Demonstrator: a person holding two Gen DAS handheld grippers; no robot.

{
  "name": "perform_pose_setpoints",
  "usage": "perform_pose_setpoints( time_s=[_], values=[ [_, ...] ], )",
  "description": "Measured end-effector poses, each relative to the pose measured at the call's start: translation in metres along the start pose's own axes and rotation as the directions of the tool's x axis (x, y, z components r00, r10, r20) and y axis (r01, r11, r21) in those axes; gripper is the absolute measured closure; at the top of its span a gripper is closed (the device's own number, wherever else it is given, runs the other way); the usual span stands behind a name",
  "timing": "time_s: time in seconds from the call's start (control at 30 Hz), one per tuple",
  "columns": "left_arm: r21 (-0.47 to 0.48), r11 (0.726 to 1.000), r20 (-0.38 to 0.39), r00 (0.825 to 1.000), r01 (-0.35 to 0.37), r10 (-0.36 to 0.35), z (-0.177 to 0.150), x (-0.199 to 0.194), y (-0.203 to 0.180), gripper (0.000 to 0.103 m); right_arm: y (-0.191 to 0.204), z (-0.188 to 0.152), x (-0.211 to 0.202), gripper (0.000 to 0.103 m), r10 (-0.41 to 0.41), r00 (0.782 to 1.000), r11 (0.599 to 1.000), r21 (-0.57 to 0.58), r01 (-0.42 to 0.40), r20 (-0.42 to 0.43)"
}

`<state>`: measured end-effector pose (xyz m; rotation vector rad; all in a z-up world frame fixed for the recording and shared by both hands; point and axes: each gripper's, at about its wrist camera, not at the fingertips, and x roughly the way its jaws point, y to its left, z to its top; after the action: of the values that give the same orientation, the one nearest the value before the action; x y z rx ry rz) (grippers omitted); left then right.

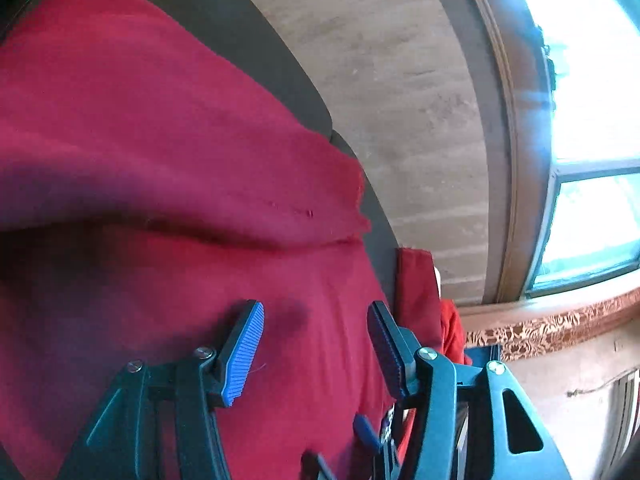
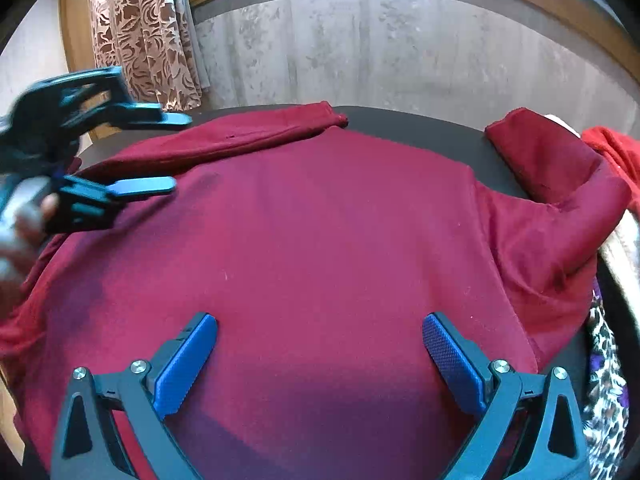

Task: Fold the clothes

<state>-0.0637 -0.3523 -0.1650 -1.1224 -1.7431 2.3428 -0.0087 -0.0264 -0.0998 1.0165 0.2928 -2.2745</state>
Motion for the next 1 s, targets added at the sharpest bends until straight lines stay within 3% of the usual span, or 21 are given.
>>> perform_pose_setpoints(
  time_s=[0.1,0.2,0.3,0.4,0.57,0.63,0.7,0.77,0.83,0.9,1.0],
  values=[
    [-0.003,0.999,0.068,0.997,-0.034,0.034,0.022,0.004,0.001,0.048,0.000,0.000,-0.001,0.000,0.003,1.000,1.000,0.004,-0.003,0.002],
    [-0.046,0.994,0.193,0.976,-0.098,0.105,0.048,-0.014,0.014,0.051,0.000,-0.001,-0.001,0.000,0.006,1.000,1.000,0.008,-0.006,0.005],
    [-0.017,0.989,0.303,0.942,-0.144,0.142,0.066,-0.046,0.016,0.078,0.001,-0.001,-0.001,0.000,0.004,1.000,1.000,0.010,-0.004,0.006],
    [-0.010,0.989,0.349,0.927,-0.144,0.139,0.076,-0.077,0.019,0.086,0.003,-0.001,-0.001,0.000,-0.002,1.000,1.000,0.007,0.002,0.006],
    [0.031,0.988,0.315,0.939,-0.154,0.137,0.073,-0.096,0.024,0.090,0.004,0.000,0.000,0.000,-0.003,1.000,1.000,0.006,0.003,0.004],
    [-0.015,0.991,0.316,0.940,-0.133,0.131,0.074,-0.108,0.031,0.090,0.004,0.000,0.000,0.000,-0.003,1.000,1.000,0.006,0.003,0.003],
    [-0.155,0.987,0.359,0.927,-0.051,0.104,0.082,-0.133,0.049,0.084,0.004,0.000,0.000,0.000,-0.004,1.000,1.000,0.006,0.004,0.002],
    [-0.301,0.950,0.390,0.920,0.085,0.041,0.086,-0.155,0.073,0.058,0.003,0.002,0.000,0.000,-0.003,1.000,1.000,0.005,0.003,0.001],
    [-0.408,0.893,0.429,0.903,0.189,0.005,0.088,-0.178,0.093,0.056,0.003,0.002,0.000,0.000,-0.002,1.000,1.000,0.004,0.002,0.000],
    [-0.378,0.906,0.474,0.880,0.190,0.013,0.086,-0.202,0.092,0.055,0.003,0.002,0.001,0.000,-0.002,1.000,1.000,0.003,0.002,0.000],
    [-0.320,0.934,0.467,0.884,0.162,0.006,0.079,-0.219,0.079,0.052,0.003,0.002,0.001,0.000,-0.003,1.000,1.000,0.002,0.003,0.000]
  ],
)
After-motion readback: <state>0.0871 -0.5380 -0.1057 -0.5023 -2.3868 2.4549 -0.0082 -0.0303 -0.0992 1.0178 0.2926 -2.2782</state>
